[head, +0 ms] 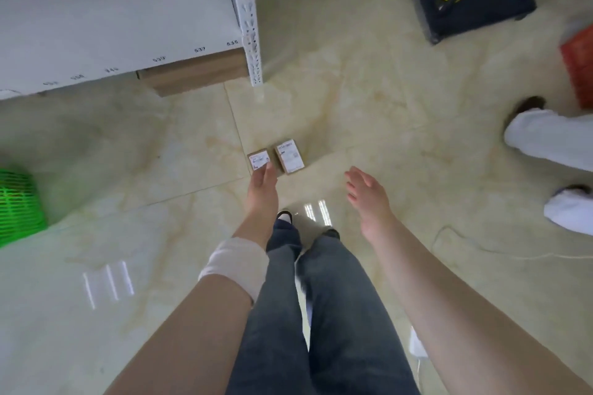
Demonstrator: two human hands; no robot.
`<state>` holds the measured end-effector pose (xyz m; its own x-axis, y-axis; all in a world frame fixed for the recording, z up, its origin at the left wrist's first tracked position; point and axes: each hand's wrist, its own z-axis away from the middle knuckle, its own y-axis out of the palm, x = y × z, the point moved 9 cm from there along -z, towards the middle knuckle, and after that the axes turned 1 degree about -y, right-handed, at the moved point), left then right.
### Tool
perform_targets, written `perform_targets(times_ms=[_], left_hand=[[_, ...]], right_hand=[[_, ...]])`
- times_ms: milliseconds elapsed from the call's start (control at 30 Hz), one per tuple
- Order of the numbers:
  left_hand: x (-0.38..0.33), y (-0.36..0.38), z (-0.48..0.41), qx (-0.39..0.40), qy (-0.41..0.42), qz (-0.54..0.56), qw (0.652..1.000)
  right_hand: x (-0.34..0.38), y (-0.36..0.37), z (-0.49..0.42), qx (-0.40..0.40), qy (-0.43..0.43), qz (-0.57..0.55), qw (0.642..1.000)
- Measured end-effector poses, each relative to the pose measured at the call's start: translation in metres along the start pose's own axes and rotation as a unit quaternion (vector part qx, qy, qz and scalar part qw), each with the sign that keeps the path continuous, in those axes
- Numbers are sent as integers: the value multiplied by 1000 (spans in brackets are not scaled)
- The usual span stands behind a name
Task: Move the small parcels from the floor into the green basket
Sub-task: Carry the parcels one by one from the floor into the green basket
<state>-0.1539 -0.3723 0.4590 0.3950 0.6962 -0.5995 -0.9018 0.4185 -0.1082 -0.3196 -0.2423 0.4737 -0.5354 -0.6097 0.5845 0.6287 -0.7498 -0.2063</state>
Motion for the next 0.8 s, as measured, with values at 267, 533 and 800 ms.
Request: perform_targets(times_ms=[267,533,800], left_hand=[[13,31,-18,-55,-42,44,997],[68,77,-79,-105,-78,121,984],[163,117,-258,-73,-52,37,995]], right_hand=[[12,-20,-58,77,20,116,990],[6,-23,-146,133,21,176,975],[-106,34,-317,176,19,218,960]])
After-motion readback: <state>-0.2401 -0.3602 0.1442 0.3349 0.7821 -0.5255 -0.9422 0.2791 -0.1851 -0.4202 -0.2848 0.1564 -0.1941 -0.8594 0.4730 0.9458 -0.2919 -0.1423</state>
